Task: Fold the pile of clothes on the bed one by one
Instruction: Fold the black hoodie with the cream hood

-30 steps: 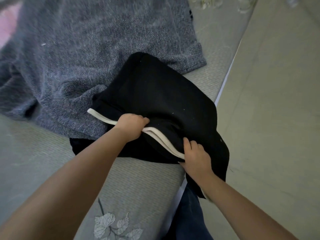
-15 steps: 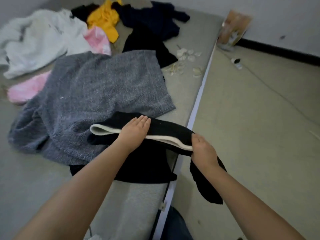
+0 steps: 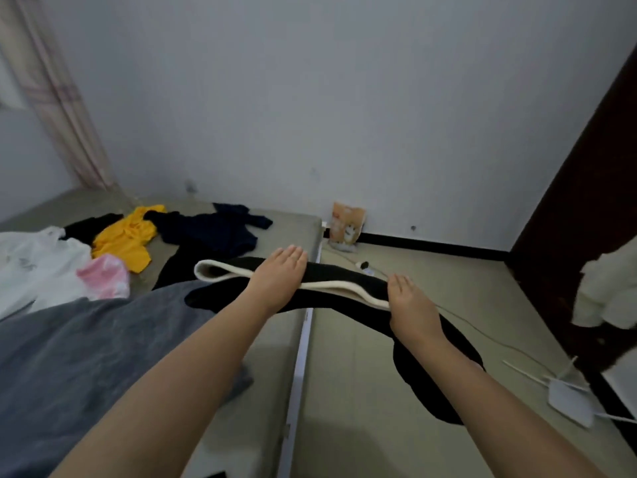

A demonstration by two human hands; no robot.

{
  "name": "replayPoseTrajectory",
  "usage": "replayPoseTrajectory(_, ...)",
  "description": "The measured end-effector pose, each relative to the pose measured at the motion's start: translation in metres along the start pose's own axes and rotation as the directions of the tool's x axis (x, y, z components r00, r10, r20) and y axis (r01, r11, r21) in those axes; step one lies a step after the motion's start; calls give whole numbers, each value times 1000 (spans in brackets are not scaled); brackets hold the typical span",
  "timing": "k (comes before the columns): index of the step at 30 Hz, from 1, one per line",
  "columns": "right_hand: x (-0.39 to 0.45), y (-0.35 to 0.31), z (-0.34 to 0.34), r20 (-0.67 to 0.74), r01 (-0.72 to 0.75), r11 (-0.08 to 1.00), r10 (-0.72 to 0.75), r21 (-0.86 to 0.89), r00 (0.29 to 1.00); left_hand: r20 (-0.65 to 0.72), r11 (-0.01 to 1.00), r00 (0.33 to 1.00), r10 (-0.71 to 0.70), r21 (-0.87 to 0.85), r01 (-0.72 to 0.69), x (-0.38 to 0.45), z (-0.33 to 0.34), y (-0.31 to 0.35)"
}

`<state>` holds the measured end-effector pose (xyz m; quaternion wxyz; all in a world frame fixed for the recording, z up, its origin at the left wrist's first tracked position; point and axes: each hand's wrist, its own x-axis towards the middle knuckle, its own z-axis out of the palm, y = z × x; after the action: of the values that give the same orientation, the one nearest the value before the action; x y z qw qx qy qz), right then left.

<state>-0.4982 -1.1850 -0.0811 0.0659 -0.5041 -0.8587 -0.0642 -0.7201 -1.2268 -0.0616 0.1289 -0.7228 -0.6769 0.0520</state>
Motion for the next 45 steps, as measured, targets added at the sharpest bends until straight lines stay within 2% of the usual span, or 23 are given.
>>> replayPoseTrajectory(7, 124, 112, -18, -36, -61, 997, 62, 37, 997, -53, 1000, 999, -3, 4, 4, 169, -30, 19)
replayPoseTrajectory(14, 247, 186, -17, -131, 37, 999, -33, 30, 991, -86, 998, 995, -41, 43, 45, 297, -40, 7)
replayPoseTrajectory(17, 311, 192, -9, -156, 89, 995, -79, 54, 985, -100, 994, 992, -77, 64, 83, 347, -31, -23)
replayPoseTrajectory(21, 417, 189, 12, -97, 139, 985, -130, 98, 987, -74, 988, 991, -114, 95, 120, 425, -9, -78)
replayPoseTrajectory(28, 607, 189, 28, -19, 122, 984, -120, 131, 993, -36, 988, 991, -126, 90, 129, 584, 5, -174)
replayPoseTrajectory(37, 838, 270, 50, -91, 85, 989, -74, 124, 993, -115, 988, 990, -82, 118, 95, 820, 30, -242)
replayPoseTrajectory(41, 957, 299, 62, -112, 137, 982, -123, 127, 986, -133, 977, 980, -148, 134, 166, 926, 44, -276)
replayPoseTrajectory(45, 1080, 301, 74, -138, 265, 955, -247, 132, 959, -137, 951, 952, -273, 112, 289, 1004, 58, -329)
